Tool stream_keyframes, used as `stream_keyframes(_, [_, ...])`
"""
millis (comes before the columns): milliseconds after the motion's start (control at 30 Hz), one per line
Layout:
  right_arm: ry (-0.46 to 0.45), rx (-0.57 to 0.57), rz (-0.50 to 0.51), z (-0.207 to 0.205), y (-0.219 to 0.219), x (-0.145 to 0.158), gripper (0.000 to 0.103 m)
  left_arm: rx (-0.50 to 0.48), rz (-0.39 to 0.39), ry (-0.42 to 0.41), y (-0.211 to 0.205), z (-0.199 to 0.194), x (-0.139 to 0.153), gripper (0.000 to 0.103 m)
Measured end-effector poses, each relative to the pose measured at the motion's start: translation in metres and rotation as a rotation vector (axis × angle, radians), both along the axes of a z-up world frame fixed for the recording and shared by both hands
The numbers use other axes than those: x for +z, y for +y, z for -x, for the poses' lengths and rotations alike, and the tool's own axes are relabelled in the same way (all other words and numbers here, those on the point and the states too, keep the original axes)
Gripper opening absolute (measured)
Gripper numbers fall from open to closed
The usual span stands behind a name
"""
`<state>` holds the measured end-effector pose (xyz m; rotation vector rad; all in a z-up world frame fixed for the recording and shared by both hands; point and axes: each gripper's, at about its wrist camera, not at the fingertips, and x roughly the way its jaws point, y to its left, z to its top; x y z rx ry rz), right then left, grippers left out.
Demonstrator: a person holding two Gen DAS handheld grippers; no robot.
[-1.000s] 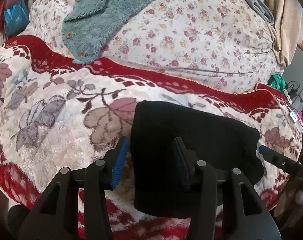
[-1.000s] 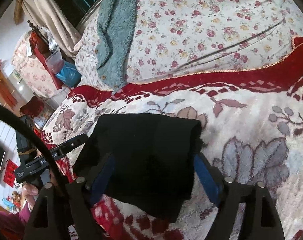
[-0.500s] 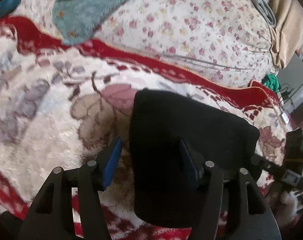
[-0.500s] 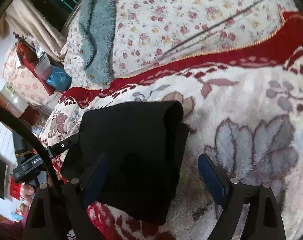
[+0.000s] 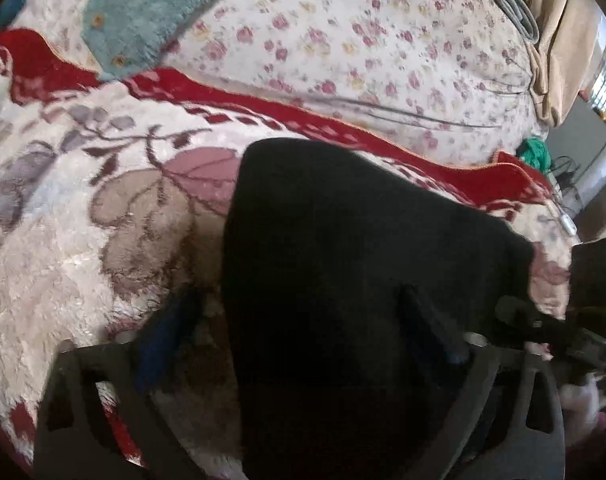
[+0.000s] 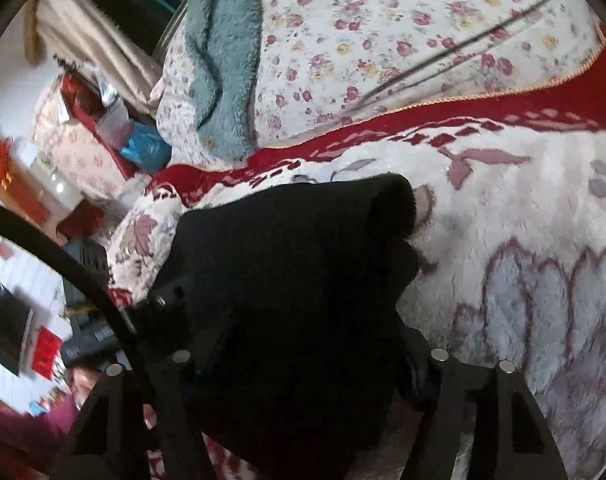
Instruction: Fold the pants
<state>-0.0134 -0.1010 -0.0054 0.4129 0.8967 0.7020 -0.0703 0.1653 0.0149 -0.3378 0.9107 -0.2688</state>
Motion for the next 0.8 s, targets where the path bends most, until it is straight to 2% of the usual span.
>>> stream_keyframes(33, [0.002,-0.003,-0.005,0.000,-0.002,0.001,0.054,-0.025,0.054,0.003,0.004,0.000,0.003,0.060])
stream_keyframes(167, [-0.031,-0.001,-0.026,0.002,-0.001,0.026,0.044,-0.028,0.051,0.017,0.009,0.005,0.015,0.045])
stream_keyframes(233, [-0.051,0.021,-0.039,0.002,0.006,0.039,0.042,-0.008,0.053,0.011,0.017,0.007,0.026,0.043])
stream_keyframes(333, [-0.082,0.070,-0.043,-0.001,0.030,0.056,0.041,0.026,0.014,-0.057,0.037,0.012,0.053,0.043])
stream_keyframes(533, [-0.100,0.160,-0.101,-0.018,0.094,0.072,0.041,0.124,-0.028,-0.111,0.107,0.018,0.095,0.043])
stream_keyframes(667, [-0.097,0.237,-0.109,-0.031,0.150,0.073,0.041,0.205,-0.051,-0.108,0.153,0.020,0.101,0.043])
stream_keyframes(800, [-0.078,0.284,-0.066,-0.051,0.198,0.060,0.040,0.280,-0.013,-0.046,0.194,0.017,0.080,0.043])
